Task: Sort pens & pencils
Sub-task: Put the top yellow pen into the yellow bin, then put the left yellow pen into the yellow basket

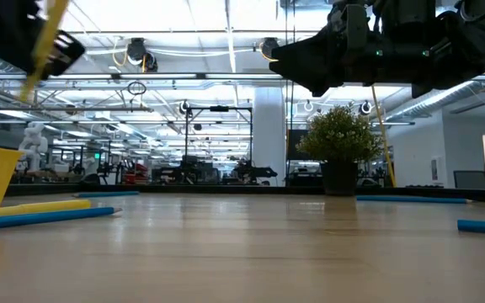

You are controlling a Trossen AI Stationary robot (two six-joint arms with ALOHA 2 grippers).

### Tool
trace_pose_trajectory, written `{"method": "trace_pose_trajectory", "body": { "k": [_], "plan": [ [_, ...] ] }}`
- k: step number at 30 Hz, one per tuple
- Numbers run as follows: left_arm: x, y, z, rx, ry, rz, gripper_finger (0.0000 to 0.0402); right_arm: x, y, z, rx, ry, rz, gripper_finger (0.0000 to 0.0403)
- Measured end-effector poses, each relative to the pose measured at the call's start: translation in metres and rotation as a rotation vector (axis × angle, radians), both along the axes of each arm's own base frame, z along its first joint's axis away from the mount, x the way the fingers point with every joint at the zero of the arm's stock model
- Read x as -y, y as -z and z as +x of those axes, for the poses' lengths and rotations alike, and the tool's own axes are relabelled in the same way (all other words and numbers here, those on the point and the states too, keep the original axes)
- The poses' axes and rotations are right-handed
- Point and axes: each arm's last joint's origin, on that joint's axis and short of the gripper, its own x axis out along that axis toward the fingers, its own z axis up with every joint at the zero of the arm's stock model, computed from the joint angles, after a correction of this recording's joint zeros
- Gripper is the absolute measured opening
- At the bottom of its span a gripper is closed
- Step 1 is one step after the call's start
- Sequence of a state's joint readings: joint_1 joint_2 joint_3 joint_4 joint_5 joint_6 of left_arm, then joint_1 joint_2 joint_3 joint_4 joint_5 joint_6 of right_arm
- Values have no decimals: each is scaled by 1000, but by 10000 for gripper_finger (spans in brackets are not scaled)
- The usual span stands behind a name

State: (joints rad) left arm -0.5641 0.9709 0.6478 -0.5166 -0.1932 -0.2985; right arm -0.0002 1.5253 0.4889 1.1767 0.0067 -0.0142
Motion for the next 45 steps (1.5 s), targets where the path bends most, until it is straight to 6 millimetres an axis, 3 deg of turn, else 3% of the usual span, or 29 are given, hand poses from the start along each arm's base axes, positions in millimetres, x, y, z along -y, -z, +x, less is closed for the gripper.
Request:
{"method": "trace_pose_trajectory", "body": {
  "k": [6, 14, 19, 26, 35, 45],
  "plan": [
    [38, 3, -3, -240, 27, 129, 28, 0, 1, 0, -6, 0, 1, 199],
    [59, 39, -15, -554, 75, 258, 28, 0, 1, 0, -8, 0, 2, 199],
    [64, 50, -13, -587, 80, 296, 34, 0, 1, 0, -8, 0, 2, 199],
    [64, 51, -14, -615, 48, 274, 31, 0, 1, 0, -8, 0, 2, 199],
    [63, 51, -14, -622, -21, 246, 112, 0, 1, 0, -8, 0, 2, 199],
    [62, 46, -8, -612, -38, 227, 144, 0, 1, 0, -8, 0, 2, 199]
  ]
}}
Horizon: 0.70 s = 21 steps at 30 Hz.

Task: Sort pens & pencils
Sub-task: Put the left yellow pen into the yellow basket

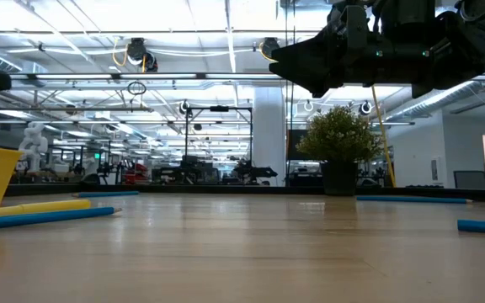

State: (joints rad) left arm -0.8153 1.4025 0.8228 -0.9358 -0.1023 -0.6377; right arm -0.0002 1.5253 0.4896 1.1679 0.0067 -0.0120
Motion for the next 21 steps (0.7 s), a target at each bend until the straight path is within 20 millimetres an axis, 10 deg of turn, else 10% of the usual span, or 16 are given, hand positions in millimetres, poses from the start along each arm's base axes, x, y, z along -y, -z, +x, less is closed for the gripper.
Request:
{"method": "trace_pose_trajectory", "body": {
  "k": [11, 21],
  "plan": [
    [-5, -65, 43, 300, 117, 41, 145, 0, 0, 0, 0, 0, 1, 199],
    [-64, -98, 50, 750, 71, 190, 145, 0, 2, 0, -22, -1, 32, 199]
  ]
}}
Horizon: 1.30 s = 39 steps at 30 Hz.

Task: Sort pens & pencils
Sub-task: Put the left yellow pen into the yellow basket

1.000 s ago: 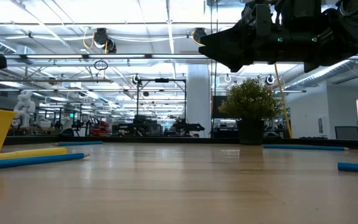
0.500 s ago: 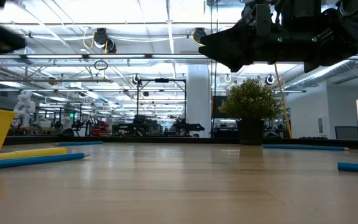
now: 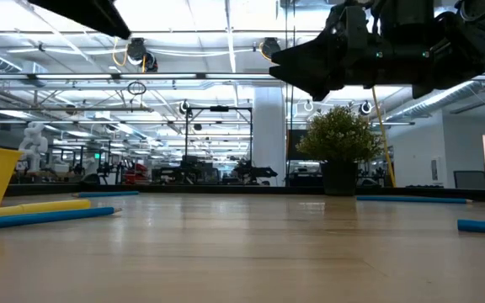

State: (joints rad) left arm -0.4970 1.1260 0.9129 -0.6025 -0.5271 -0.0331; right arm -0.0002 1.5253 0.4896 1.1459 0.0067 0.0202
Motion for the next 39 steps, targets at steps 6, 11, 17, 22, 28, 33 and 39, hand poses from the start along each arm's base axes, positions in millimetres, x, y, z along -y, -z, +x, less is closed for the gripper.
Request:
{"method": "trace_pose_trajectory", "body": {
  "k": [6, 11, 17, 22, 28, 33, 39],
  "plan": [
    [-39, 24, -8, 305, 84, -100, 145, 0, 1, 0, -14, 0, -13, 199],
    [-60, 49, -17, 537, 123, -186, 145, 0, 1, 0, -15, 1, -54, 199],
    [-75, 66, -23, 677, 48, -235, 145, 0, -1, 0, 10, 5, -133, 199],
    [-80, 66, -23, 685, -3, -278, 145, 1, -9, -1, 96, 21, -229, 199],
    [-78, 67, -23, 672, -2, -297, 145, 1, -5, 0, 48, 15, -214, 199],
    [-77, 67, -23, 670, 5, -299, 145, 1, -1, 0, 5, 9, -164, 199],
    [-77, 67, -23, 670, 5, -300, 145, 1, 0, 0, -1, 8, -163, 199]
  ]
}}
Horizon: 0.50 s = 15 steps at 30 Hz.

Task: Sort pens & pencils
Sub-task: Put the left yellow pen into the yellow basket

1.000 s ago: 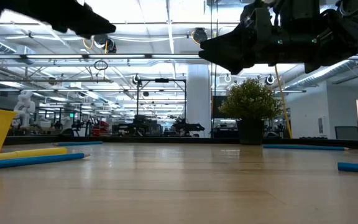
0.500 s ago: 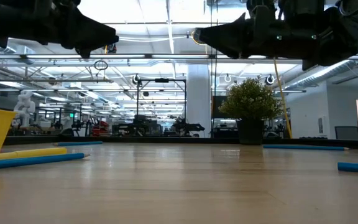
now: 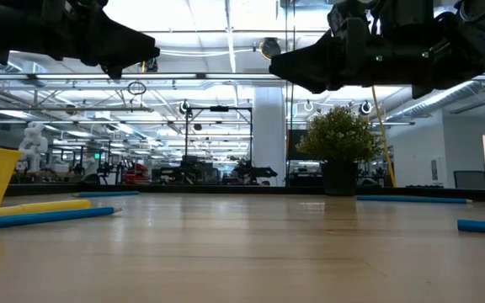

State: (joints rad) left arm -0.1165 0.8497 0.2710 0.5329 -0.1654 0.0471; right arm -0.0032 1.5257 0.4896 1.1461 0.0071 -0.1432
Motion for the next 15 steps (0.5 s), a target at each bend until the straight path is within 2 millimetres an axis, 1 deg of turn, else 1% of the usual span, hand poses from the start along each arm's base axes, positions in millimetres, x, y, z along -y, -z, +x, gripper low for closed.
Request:
{"method": "trace_pose_trajectory", "body": {
  "k": [3, 6, 9, 12, 15],
  "plan": [
    [0, 1, 0, -8, 0, 1, 145, 1, 1, 0, -10, 29, 55, 199],
    [0, 1, 0, -10, 0, 1, 145, 6, 8, -1, -69, 206, 152, 199],
    [0, 1, 0, -11, 0, 1, 145, 12, 16, -6, -213, 353, 165, 199],
    [0, 2, 0, -15, 0, 1, 145, 16, 26, -17, -398, 404, 193, 199],
    [0, 2, 0, -24, 0, 3, 145, 17, 28, -29, -521, 443, 239, 199]
  ]
}}
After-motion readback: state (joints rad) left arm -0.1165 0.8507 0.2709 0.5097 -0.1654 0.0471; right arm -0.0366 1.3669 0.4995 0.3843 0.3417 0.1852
